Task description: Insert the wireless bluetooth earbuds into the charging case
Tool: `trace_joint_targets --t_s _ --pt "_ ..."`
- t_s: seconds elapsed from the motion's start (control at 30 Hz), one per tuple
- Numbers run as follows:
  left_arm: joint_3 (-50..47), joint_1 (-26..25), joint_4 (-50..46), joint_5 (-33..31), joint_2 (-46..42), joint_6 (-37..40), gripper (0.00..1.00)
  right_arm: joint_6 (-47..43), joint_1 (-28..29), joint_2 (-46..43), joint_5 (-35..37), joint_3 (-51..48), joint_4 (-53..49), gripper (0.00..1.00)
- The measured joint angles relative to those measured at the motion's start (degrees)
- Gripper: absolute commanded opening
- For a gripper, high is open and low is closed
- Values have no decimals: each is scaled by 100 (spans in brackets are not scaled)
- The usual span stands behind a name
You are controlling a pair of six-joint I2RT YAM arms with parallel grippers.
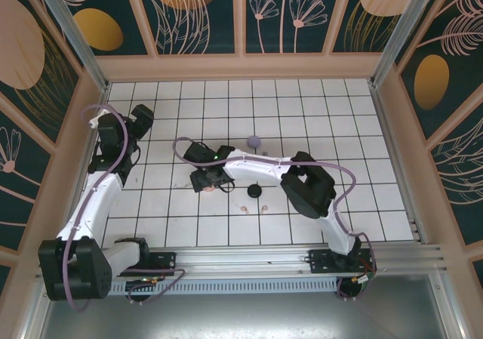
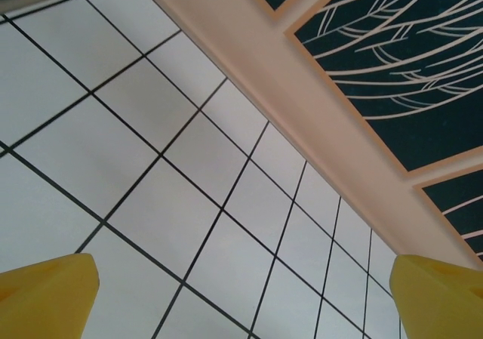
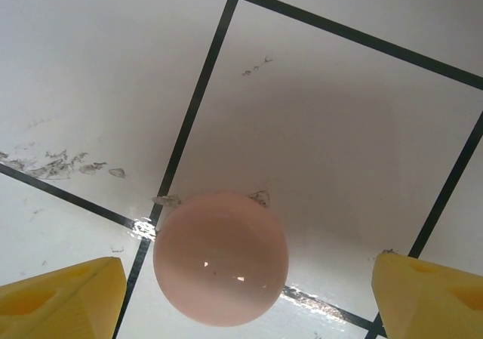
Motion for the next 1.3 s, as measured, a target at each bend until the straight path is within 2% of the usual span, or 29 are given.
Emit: trace_joint_targets --t_s 0.2,0.63,0.97,1.3 --pt "-2 0 2 -107 -291 4 99 -105 0 142 7 122 -68 79" --pt "-7 0 -26 -105 -297 42 99 -278 44 560 -7 518 -262 70" --pt "-7 0 -39 -105 -297 44 99 -232 199 741 90 734 -442 70" --pt "-57 0 -39 -101 -297 44 99 254 214 756 225 743 -435 69"
